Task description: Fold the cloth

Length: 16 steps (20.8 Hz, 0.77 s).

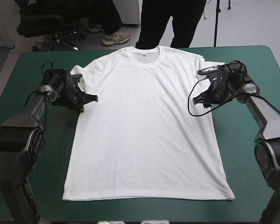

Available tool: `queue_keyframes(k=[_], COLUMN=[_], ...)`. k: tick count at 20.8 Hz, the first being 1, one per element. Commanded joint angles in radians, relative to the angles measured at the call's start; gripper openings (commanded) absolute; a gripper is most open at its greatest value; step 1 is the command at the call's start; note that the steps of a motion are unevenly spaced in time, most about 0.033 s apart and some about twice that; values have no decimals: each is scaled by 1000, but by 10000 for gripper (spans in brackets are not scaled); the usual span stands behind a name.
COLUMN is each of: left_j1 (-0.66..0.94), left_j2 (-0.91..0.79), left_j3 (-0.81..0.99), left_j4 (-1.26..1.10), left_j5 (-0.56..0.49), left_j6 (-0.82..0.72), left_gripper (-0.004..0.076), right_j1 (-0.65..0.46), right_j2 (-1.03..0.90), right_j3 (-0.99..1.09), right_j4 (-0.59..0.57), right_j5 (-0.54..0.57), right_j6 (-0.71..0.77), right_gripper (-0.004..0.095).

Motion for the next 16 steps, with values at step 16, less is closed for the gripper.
queue_keyframes(k=[16], left_j1=[-3], left_j2=[-37], left_j3=[-55], left_j4=[-4], left_j5=[9], left_j6=[7], left_gripper=[-17], right_j1=[-27], right_j2=[159], right_j3=[-41], right_j4=[88], right_j5=[-16], right_j6=[30], right_gripper=[209])
